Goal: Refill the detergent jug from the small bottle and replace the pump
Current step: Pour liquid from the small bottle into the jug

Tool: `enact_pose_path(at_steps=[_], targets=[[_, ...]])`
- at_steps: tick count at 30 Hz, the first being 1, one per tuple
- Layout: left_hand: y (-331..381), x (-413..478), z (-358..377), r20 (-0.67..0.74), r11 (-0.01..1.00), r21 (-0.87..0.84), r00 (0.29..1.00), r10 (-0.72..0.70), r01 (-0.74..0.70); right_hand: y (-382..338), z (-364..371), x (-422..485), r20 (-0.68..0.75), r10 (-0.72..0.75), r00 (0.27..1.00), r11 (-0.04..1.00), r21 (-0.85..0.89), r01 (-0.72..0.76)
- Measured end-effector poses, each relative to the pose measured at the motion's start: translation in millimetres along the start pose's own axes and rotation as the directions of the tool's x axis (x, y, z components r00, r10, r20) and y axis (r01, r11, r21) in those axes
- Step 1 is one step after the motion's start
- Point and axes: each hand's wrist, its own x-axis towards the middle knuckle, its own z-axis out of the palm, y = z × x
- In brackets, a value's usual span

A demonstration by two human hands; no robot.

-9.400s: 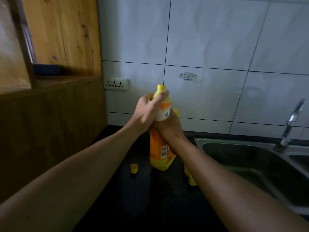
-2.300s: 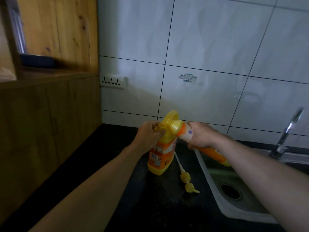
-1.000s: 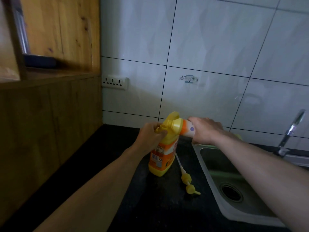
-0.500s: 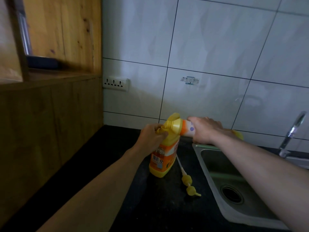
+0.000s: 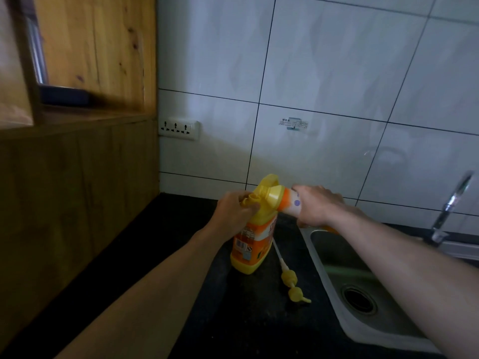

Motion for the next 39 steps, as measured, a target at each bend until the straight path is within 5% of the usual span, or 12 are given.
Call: enact_pose_path(at_steps=[39], targets=[[-2.7, 0.8, 0.9, -0.004, 1.000, 0.006, 1.000, 0.010, -0.010, 1.1, -7.4, -1.7, -0.041, -0.026, 0.999, 0.998, -0.058, 0.024]])
